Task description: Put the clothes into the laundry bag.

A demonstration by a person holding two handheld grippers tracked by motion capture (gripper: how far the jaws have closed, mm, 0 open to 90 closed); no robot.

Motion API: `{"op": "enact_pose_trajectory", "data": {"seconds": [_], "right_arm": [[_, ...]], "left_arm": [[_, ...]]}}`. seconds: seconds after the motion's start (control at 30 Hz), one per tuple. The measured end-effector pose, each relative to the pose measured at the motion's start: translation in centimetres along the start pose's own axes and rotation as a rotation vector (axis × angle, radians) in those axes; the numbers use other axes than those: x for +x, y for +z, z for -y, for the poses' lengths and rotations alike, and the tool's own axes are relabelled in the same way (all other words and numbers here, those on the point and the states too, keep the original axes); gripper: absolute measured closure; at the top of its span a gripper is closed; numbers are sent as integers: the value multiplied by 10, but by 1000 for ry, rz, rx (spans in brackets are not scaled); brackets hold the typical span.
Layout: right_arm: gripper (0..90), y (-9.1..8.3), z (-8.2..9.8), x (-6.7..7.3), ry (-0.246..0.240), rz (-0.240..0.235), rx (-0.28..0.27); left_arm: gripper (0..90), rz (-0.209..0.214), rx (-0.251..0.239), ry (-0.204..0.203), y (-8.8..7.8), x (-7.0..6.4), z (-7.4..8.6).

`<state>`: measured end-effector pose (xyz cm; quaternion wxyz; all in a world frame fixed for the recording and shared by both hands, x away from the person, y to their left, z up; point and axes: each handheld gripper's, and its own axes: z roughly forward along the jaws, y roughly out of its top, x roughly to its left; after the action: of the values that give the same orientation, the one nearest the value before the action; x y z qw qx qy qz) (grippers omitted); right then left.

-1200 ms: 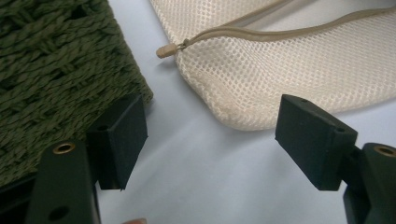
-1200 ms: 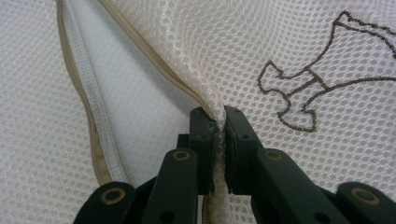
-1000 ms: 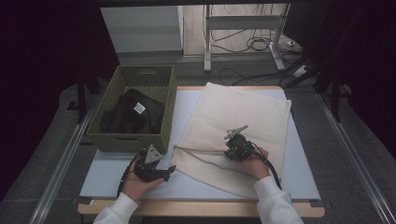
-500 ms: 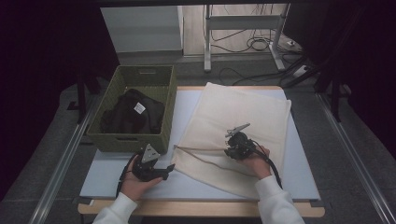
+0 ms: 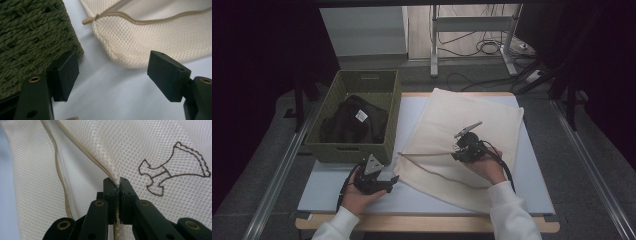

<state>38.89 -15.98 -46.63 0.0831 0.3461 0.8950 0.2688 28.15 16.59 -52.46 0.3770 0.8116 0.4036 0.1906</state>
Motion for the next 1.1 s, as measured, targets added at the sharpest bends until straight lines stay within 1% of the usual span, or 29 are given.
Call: {"op": "enact_pose_trajectory", "data": {"seconds": [0.03,0.2,0.27,0.3,0.43,0.6,0.73,0.93,1.1], "right_arm": [[853,-2,-2,-2,11,-3,-16],[853,-7,-4,-2,8,-2,-31],[853,-12,-5,-3,8,-2,-53],[853,-12,-5,-3,8,-2,-53],[853,-20,-9,-4,7,0,-83],[853,-24,-10,-4,2,4,-89],[853,-31,-11,-5,9,4,-111],[851,-38,-13,-5,15,4,-136],[851,-44,-13,-9,23,-2,-162]], "left_arm": [[251,-2,0,2,0,0,0],[252,-4,-3,4,-1,0,0],[252,-3,-1,6,-1,-1,0],[252,-2,-1,7,-1,-1,0],[252,0,2,12,0,-2,-1],[252,1,-5,17,-2,-3,-2],[251,5,-3,22,-1,-5,-2],[250,4,1,22,-1,-5,-2],[250,4,10,25,0,-5,-2]]}}
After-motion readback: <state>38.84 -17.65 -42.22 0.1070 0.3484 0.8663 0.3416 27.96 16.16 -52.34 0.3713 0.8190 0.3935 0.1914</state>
